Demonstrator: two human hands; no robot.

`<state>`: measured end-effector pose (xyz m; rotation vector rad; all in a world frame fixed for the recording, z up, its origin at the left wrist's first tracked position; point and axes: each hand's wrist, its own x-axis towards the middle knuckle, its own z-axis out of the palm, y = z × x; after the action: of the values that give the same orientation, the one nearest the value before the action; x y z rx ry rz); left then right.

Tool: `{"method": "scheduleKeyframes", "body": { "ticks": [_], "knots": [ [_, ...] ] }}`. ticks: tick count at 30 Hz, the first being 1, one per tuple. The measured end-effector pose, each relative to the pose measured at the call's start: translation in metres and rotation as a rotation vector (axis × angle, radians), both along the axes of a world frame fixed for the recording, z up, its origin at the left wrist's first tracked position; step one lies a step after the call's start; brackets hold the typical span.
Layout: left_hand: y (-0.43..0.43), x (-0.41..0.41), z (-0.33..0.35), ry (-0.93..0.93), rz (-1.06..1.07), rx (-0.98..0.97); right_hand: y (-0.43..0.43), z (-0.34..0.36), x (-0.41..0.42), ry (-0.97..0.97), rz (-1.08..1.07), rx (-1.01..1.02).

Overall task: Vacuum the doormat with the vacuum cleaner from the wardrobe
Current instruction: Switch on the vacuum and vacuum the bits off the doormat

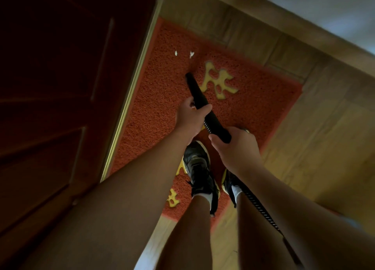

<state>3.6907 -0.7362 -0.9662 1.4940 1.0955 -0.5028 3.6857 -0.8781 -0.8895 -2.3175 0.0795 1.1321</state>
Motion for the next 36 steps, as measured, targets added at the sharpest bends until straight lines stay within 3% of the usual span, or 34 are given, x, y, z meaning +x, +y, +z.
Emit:
{"method": "scheduleKeyframes", "body": {
  "ticks": [36],
  "knots": [
    [-0.024,0.047,0.006,-0.017,0.048,-0.005,-0.026,0.001,0.049,0.021,-0.042,0.035]
  ]
}}
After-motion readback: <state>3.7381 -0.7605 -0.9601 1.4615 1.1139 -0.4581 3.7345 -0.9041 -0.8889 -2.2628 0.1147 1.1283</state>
